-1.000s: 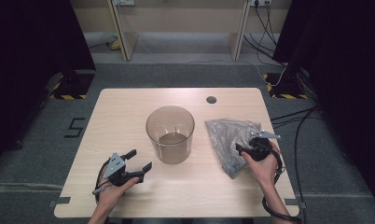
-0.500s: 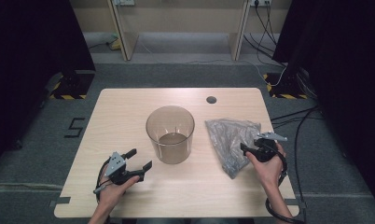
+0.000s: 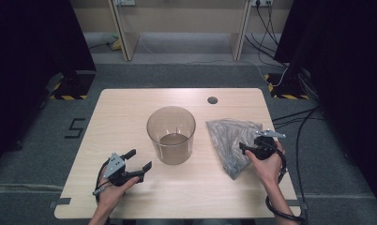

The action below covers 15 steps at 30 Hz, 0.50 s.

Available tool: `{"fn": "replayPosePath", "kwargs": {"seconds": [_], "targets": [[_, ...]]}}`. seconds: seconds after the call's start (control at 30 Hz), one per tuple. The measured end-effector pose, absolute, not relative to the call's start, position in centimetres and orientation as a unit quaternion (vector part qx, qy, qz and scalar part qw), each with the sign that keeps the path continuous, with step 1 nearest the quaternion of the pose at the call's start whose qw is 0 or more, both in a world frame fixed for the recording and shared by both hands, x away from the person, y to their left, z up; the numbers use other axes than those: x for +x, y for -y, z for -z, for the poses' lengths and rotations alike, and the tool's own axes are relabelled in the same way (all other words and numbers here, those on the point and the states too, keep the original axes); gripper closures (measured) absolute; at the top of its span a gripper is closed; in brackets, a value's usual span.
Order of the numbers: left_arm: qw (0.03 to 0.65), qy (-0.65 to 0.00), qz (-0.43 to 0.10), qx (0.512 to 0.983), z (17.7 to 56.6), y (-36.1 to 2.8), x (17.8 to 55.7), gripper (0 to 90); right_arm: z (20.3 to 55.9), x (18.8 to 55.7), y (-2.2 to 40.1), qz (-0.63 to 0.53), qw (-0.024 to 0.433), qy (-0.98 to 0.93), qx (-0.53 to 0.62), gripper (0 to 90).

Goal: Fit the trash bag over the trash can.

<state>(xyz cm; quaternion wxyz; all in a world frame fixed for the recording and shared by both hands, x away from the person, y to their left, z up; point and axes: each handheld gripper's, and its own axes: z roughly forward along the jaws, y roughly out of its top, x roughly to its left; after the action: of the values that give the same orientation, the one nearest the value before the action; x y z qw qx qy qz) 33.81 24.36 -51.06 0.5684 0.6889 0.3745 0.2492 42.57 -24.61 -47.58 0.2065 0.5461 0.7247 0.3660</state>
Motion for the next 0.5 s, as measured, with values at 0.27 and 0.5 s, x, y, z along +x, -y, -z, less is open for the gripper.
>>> {"fn": "replayPosePath", "kwargs": {"seconds": [0.27, 0.5], "targets": [[0.568, -0.375, -0.25, 0.689, 51.0, -24.2, 34.0, 14.8, 48.0, 43.8, 24.3, -0.356, 0.201, -0.729, 0.55, 28.7], [0.567, -0.374, -0.25, 0.69, 51.2, -24.4, 33.8, 14.9, 49.0, 44.5, 23.5, -0.345, 0.194, -0.735, 0.551, 28.6]]}}
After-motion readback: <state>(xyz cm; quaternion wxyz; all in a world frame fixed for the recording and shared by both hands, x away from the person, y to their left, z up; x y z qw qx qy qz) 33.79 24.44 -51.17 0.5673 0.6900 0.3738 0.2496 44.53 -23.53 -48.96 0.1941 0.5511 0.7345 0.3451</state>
